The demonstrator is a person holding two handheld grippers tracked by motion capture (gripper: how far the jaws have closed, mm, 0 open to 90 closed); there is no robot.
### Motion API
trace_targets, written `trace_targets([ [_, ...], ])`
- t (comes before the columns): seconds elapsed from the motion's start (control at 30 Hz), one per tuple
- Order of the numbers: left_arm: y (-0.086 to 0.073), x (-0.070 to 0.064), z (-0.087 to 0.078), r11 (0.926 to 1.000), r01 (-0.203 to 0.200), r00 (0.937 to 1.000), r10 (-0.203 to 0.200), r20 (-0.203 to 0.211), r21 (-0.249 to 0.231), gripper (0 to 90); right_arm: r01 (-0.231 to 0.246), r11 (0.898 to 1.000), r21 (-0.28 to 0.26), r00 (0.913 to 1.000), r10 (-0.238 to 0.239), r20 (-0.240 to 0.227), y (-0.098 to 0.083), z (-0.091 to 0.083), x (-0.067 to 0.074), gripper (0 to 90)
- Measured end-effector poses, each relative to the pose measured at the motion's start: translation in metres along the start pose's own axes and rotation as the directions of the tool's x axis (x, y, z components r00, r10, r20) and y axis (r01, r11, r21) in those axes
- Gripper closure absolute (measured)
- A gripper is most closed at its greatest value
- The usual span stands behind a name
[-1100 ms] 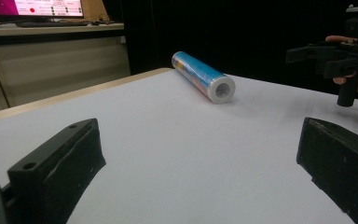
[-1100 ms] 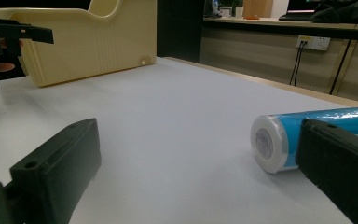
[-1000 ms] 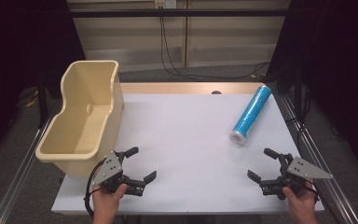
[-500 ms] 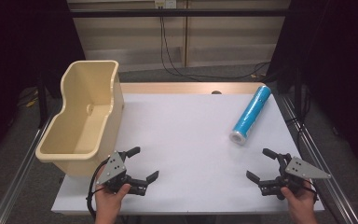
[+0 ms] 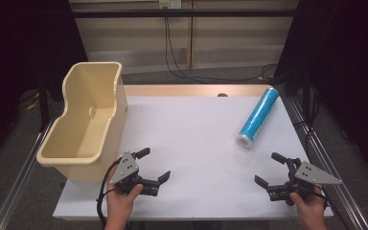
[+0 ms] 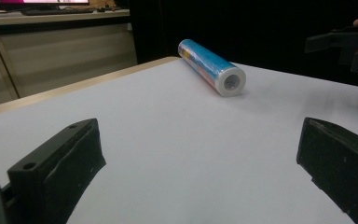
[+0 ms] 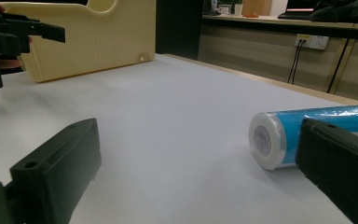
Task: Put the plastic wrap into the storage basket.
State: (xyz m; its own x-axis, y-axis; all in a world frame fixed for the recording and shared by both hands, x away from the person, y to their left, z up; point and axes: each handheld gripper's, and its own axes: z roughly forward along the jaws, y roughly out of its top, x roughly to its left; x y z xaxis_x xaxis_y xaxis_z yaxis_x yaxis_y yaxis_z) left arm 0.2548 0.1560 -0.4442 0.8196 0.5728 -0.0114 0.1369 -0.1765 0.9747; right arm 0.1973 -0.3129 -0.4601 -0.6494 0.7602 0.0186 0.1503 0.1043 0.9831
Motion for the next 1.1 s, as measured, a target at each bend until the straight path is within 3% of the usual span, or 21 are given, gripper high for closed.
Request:
trace_targets([
  [0.27,0.005,-0.005,0.018,0.9998,0.003,0.9999,-0.003,0.013,0.017,0.0,0.001,1.000,0.001,1.0000,-0.001,0.000,0.000,0.000,0.001,0.0],
  [0.63,0.012,-0.015,0.056,0.9992,0.012,0.9988,-0.014,0.046,0.038,0.0,-0.005,1.000,-0.006,1.0000,0.005,0.003,0.000,-0.002,0.000,0.0],
  [1.0,0.026,-0.032,0.112,0.9978,-0.006,0.9965,0.000,0.083,0.066,0.0,0.001,1.000,-0.003,1.0000,-0.001,0.000,0.000,-0.001,0.000,0.0],
  [1.1,0.029,-0.035,0.120,0.9979,-0.007,0.9961,0.001,0.088,0.064,0.0,-0.002,1.000,-0.003,1.0000,0.002,0.001,0.000,-0.001,0.000,0.0],
])
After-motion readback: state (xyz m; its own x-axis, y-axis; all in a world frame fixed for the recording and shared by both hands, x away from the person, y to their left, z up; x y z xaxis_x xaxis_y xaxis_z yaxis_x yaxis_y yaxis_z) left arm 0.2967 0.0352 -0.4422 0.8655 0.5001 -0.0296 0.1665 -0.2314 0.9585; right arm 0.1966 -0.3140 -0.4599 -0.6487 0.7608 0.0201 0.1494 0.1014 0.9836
